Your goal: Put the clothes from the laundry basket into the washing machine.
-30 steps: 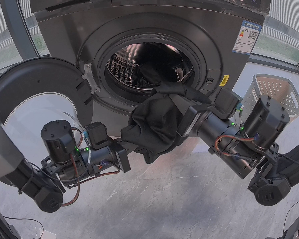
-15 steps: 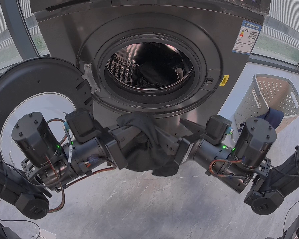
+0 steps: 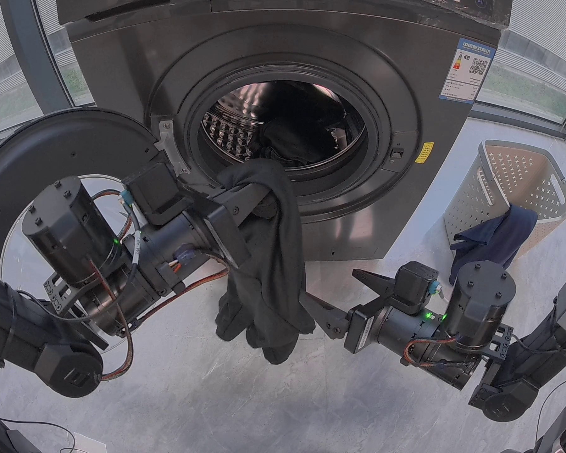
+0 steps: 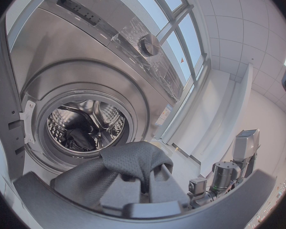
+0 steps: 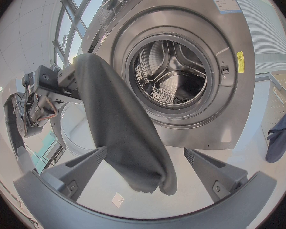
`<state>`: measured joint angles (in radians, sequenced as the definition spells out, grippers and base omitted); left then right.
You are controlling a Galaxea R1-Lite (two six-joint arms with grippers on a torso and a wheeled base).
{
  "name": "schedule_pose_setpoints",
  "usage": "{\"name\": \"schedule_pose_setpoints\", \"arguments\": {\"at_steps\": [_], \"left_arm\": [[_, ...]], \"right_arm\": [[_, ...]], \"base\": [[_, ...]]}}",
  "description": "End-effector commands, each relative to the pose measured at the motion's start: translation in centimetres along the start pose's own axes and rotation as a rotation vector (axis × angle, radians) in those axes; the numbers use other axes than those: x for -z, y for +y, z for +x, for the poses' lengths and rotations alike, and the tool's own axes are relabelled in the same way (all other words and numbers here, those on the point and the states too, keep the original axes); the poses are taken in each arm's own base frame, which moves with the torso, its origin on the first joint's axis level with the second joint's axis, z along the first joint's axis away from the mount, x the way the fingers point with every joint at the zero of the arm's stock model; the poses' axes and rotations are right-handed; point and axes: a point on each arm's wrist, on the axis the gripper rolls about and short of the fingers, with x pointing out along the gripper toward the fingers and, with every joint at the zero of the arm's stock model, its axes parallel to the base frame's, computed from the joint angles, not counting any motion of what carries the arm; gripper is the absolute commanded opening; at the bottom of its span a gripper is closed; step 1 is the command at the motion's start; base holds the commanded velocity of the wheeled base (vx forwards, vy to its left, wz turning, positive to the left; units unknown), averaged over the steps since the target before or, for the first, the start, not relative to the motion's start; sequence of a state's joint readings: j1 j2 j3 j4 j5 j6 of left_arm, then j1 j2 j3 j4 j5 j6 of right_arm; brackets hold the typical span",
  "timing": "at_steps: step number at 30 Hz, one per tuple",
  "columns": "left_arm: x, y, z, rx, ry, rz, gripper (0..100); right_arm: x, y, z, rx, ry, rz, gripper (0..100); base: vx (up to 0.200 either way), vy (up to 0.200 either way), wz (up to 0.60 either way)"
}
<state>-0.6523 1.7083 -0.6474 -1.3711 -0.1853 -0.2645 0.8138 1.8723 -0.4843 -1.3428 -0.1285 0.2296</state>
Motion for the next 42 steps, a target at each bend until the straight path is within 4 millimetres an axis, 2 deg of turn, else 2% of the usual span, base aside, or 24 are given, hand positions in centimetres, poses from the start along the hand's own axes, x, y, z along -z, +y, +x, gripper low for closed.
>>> {"name": "schedule_pose_setpoints", "arguments": {"at_steps": [1,10,20,27,32,38,39,42], "left_arm": [[0.2,0.2,0.7,-0.018,-0.004,0.002,0],[-0.3,0.4,1.0,-0.021,-0.027,0.008,0],[-1.4,0.2,1.9,-0.039,-0.074,0.014,0],[-0.8,0.2,1.9,-0.042,-0.057,0.010,0],[-0.4,0.5,1.9,-0.048,-0.045,0.011,0],[-0.3,0.5,2.1,-0.047,-0.045,0.010,0],[-0.5,0.5,2.1,-0.047,-0.050,0.012,0],[-0.7,0.6,2.0,-0.052,-0.055,0.014,0]], "right_arm": [[0.2,0.0,-0.1,-0.002,0.000,-0.003,100],[0.2,0.3,0.1,-0.011,-0.005,-0.007,100],[1.9,0.6,1.3,-0.022,0.015,-0.011,100],[-0.6,1.6,4.6,-0.050,-0.159,-0.016,100],[-2.1,1.8,5.5,-0.054,-0.222,-0.007,100],[-2.0,1.6,6.1,-0.042,-0.226,-0.007,100],[-1.6,1.3,6.3,-0.032,-0.222,-0.010,0],[-1.5,0.5,6.5,-0.011,-0.219,-0.013,0]], "base": [[0.000,0.000,0.00],[0.000,0.000,0.00],[0.000,0.000,0.00],[0.000,0.000,0.00],[0.000,0.000,0.00],[0.000,0.000,0.00],[0.000,0.000,0.00],[0.000,0.000,0.00]]}}
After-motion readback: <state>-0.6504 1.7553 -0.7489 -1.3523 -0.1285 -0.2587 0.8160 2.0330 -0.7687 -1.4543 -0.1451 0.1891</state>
